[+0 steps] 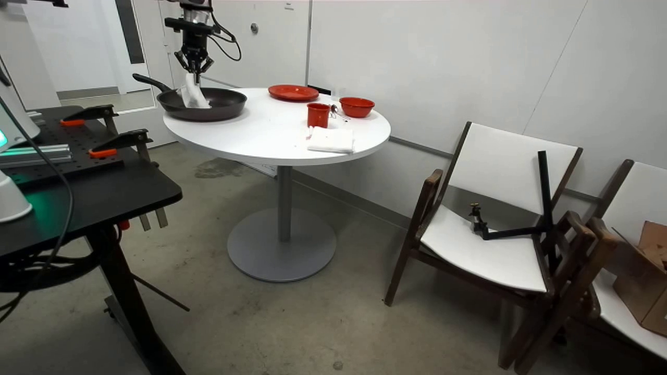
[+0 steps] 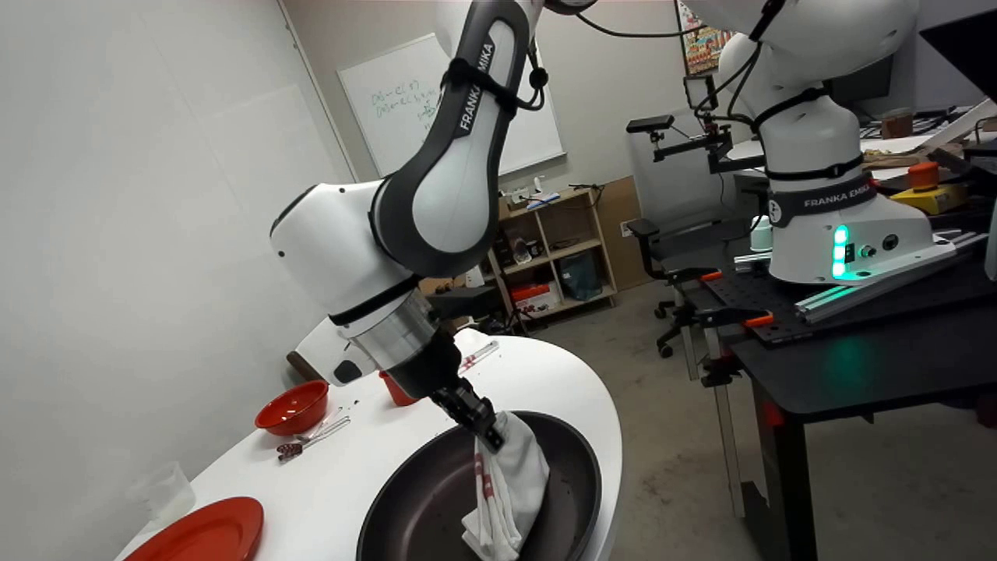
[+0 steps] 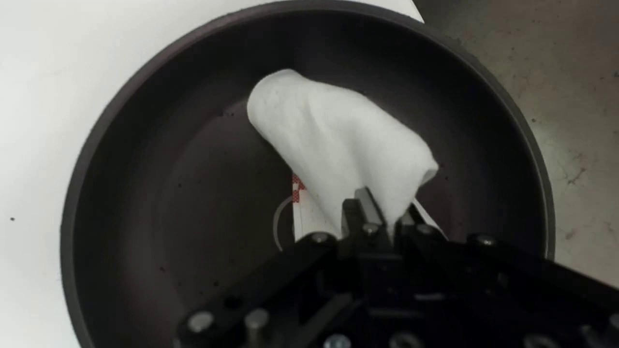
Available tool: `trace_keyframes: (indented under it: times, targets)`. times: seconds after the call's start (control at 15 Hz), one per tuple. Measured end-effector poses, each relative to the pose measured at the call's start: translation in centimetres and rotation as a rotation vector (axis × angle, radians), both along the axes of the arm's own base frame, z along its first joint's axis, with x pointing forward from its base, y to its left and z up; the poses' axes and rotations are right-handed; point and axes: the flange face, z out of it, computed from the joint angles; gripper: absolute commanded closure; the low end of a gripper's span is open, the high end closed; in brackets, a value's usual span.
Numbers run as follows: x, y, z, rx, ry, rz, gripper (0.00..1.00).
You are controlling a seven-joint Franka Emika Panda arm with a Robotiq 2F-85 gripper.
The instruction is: Pick a cloth and wipe the pan
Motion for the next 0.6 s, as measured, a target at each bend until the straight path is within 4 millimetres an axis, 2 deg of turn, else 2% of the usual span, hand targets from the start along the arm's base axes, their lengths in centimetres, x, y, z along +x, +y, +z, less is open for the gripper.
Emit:
trace_keyframes:
  times: [0.6]
  targets:
    - [-0.1,2.2,-6.3,0.123,-0.100,0.008,0.98]
